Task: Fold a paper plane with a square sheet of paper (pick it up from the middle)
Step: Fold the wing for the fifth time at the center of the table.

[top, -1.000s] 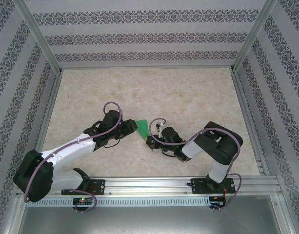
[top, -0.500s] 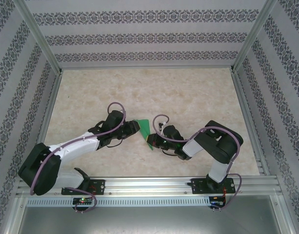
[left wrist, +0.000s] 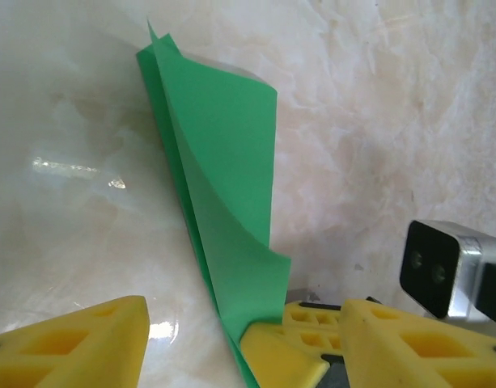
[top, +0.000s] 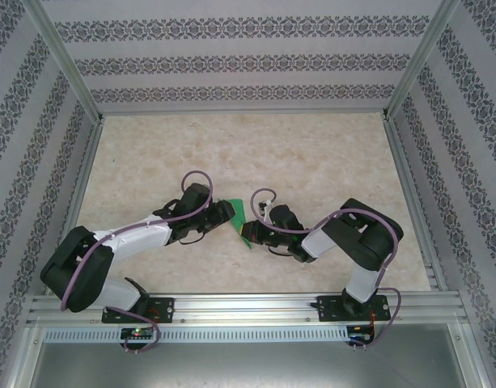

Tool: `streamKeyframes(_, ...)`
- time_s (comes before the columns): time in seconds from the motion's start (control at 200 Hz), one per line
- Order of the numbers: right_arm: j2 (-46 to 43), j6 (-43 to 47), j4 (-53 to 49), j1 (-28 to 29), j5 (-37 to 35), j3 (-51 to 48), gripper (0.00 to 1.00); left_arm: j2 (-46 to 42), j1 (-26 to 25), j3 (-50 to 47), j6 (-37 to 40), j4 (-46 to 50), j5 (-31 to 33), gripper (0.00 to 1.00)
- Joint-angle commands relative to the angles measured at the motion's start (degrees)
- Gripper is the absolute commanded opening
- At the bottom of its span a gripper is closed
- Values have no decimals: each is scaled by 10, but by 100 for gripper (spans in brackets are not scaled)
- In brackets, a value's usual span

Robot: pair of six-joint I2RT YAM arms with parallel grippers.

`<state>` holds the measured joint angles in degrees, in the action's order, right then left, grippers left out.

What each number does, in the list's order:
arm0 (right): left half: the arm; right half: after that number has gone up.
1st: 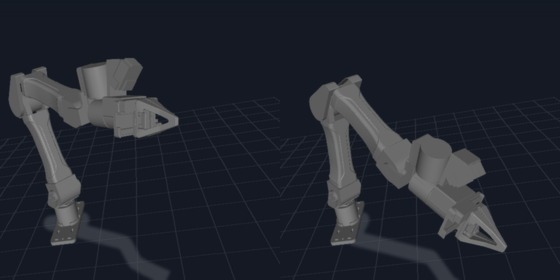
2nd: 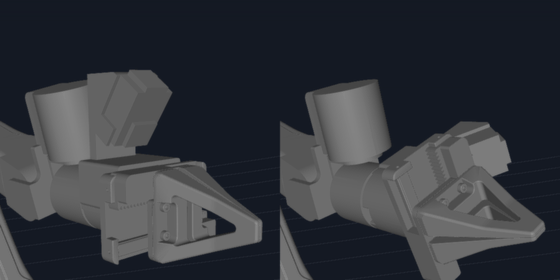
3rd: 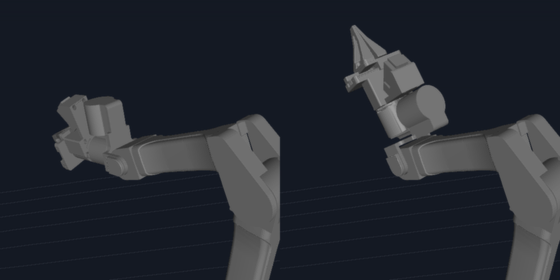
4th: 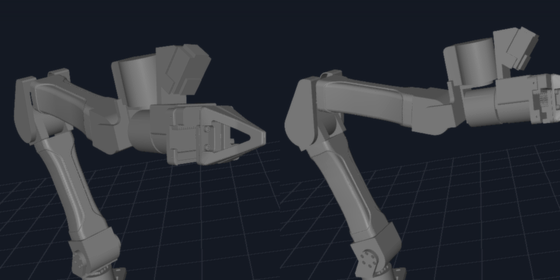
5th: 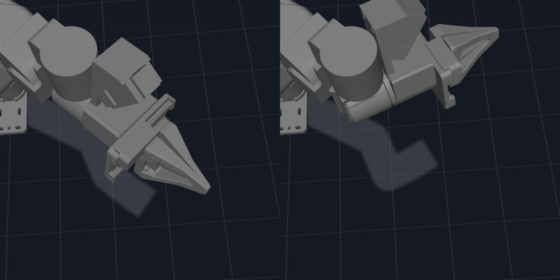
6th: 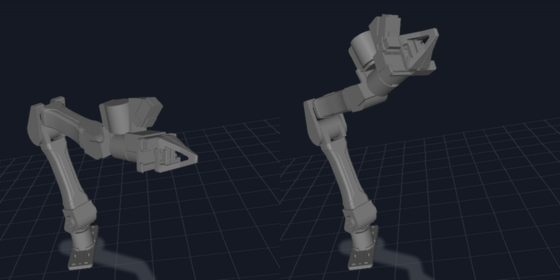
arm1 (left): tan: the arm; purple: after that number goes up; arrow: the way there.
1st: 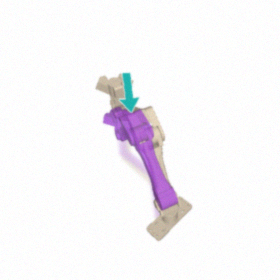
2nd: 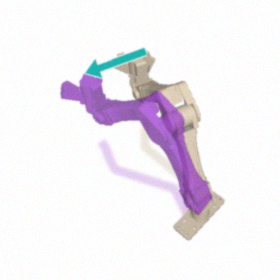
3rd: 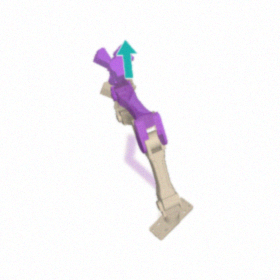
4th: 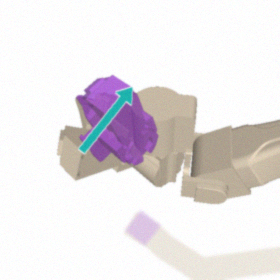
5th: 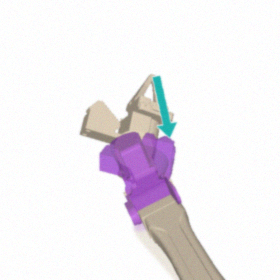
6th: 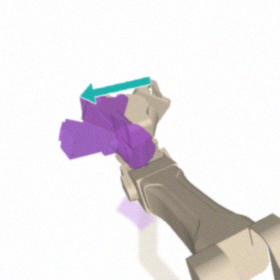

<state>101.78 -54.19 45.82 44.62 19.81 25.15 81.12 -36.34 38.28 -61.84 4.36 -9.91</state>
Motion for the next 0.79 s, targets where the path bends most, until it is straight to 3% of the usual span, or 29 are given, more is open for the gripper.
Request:
streamKeyframes(0.0, -21, 84, -43, 7, -1, 10, 0, 24, 11, 40, -2, 40, 9, 67)
streamKeyframes(0.075, -28, 114, -52, 9, -7, 8, 0, 32, 15, 51, -4, 55, 13, 80)
streamKeyframes(0.195, -40, 166, -63, 22, -34, 4, 0, 60, 19, 84, 1, 79, -4, 82)
streamKeyframes(0.32, -47, 210, -56, 33, -67, -2, 0, 82, 20, 110, 8, 132, -4, 81)
streamKeyframes(0.789, -59, 281, -44, 61, -122, -15, 2, 111, 21, 121, -18, 159, -3, 65)
